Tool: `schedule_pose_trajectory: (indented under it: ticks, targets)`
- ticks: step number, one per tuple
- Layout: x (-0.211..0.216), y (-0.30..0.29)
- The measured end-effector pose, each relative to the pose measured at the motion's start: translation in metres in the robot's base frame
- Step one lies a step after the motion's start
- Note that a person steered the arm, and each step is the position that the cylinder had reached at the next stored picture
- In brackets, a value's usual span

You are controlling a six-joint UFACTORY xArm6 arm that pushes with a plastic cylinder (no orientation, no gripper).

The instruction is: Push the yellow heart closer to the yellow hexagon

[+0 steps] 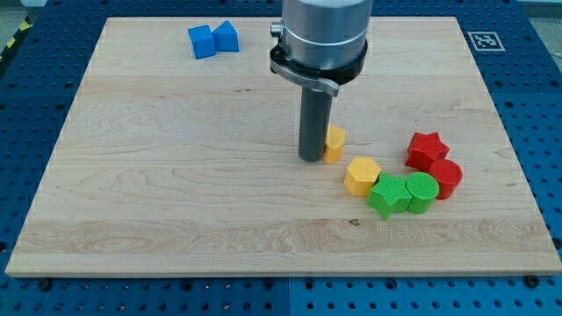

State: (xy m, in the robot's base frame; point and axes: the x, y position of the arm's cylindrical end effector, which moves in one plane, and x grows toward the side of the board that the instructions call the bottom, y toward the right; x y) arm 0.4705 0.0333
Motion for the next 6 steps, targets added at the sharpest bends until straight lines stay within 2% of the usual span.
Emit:
schedule_pose_trajectory:
  ticks: [2, 3, 4, 6]
  targets:
    - [-0.014, -0.014]
    - [-0.053, -0.017]
    - [-0.057, 0.02]
    - [-0.032, 0.023]
